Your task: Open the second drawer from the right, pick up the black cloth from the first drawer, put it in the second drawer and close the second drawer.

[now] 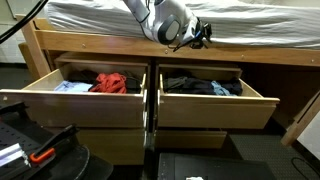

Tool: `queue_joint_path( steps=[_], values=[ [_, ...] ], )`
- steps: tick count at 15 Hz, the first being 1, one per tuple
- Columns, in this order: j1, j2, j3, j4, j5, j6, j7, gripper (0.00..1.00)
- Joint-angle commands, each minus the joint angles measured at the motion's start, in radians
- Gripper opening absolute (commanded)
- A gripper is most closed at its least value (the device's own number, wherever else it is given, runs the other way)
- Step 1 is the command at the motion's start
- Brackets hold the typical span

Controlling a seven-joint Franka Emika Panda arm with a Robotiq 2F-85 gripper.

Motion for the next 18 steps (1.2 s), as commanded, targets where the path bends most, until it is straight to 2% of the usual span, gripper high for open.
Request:
queue_joint_path(
  steps=[1,2,3,4,5,6,9,10,11,12,13,14,17,18],
  values=[
    [0.001,0.000,0.000,0.000,0.000,0.000,0.000,0.31],
    [0.000,0.000,0.000,0.000,0.000,0.000,0.000,0.31],
    [0.000,0.000,0.000,0.000,0.000,0.000,0.000,0.56],
    [0.062,-0.028,-0.079,-0.059,0.057,-0.059,0.001,0.57],
    [0.154,-0.057,-0.197,-0.145,0.149,-0.080,0.015,0.64],
    [0.210,-0.079,-0.264,-0.220,0.206,-0.084,0.009,0.70],
    [0.425,-0.032,-0.507,-0.355,0.427,-0.158,-0.023,0.92],
    [0.494,-0.022,-0.568,-0.411,0.473,-0.210,-0.030,0.98],
    [0.545,-0.024,-0.594,-0.471,0.499,-0.253,-0.036,0.99],
    [0.561,-0.085,-0.551,-0.532,0.491,-0.271,-0.069,1.00],
    [0.559,-0.163,-0.478,-0.592,0.485,-0.238,-0.107,1.00],
    [0.537,-0.221,-0.397,-0.641,0.458,-0.182,-0.095,1.00],
    [0.463,-0.327,-0.197,-0.782,0.483,-0.113,-0.092,1.00],
    [0.551,-0.290,-0.273,-0.856,0.538,-0.142,-0.017,1.00]
  ],
)
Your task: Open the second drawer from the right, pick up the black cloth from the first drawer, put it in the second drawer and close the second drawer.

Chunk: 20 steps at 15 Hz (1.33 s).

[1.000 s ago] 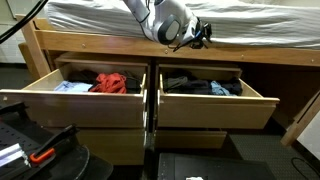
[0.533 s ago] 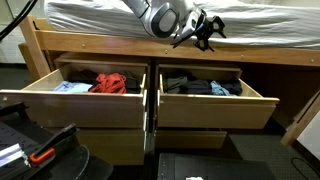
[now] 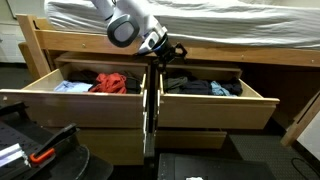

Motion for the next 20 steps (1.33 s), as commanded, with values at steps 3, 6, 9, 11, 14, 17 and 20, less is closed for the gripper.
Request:
queue_joint_path(
  steps=[3,6,9,11,14,17,20],
  values=[
    [0.135,-0.088,-0.042,-0.343,0.198,0.104,0.089,1.00],
    [0.258,-0.033,-0.165,-0.439,0.347,0.090,0.124,1.00],
    [0.199,-0.042,-0.115,-0.396,0.295,0.087,0.090,1.00],
    [0.197,-0.042,-0.110,-0.384,0.294,0.087,0.090,1.00],
    [0.246,0.031,-0.142,-0.363,0.325,0.089,0.107,1.00],
    [0.178,0.005,-0.205,-0.327,0.341,0.080,0.158,1.00],
    [0.060,-0.023,-0.243,-0.268,0.308,0.099,0.206,1.00]
  ],
)
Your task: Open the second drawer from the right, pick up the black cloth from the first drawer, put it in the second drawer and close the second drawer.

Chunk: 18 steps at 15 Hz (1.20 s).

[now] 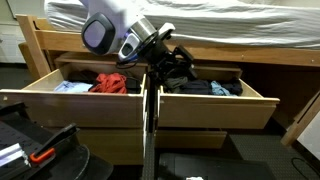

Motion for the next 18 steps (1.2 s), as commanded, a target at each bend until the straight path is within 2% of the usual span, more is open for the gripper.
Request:
queue_joint_path(
  steps=[1,2,3,5,8,9,10,12,16,18],
  values=[
    [-0.192,-0.055,-0.015,0.108,-0.030,0.019,0.031,1.00],
    [-0.256,-0.065,-0.004,0.149,-0.042,0.021,0.044,1.00],
    [-0.335,-0.095,0.029,0.212,-0.020,0.023,0.001,1.00],
    [-0.466,-0.133,0.085,0.341,-0.080,-0.021,-0.034,1.00],
    [-0.674,-0.132,0.230,0.542,-0.184,-0.050,-0.065,1.00],
    [-0.749,-0.135,0.294,0.597,-0.255,-0.054,-0.035,1.00],
    [-0.819,-0.134,0.353,0.662,-0.270,-0.082,-0.043,1.00],
    [-0.948,-0.085,0.446,0.763,-0.245,-0.176,-0.018,1.00],
    [-1.226,0.023,0.689,0.950,-0.148,-0.345,-0.128,1.00],
    [-1.323,0.106,0.774,1.027,-0.116,-0.443,-0.184,1.00]
  ],
)
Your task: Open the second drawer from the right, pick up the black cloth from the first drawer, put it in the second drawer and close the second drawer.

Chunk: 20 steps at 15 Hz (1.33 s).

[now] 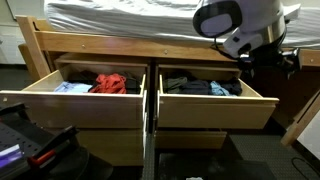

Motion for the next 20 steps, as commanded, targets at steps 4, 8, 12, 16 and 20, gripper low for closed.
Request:
queue_joint_path(
  steps=[4,8,12,16,20],
  values=[
    [-0.197,0.275,0.168,0.230,0.054,-0.334,-0.147,1.00],
    [-0.165,0.285,0.135,0.211,0.060,-0.310,-0.119,1.00],
    [-0.154,0.306,0.143,0.236,0.050,-0.333,-0.124,1.00],
    [-0.121,0.406,0.180,0.303,0.057,-0.389,-0.157,1.00],
    [-0.142,0.521,0.268,0.431,0.120,-0.397,-0.322,1.00]
  ],
)
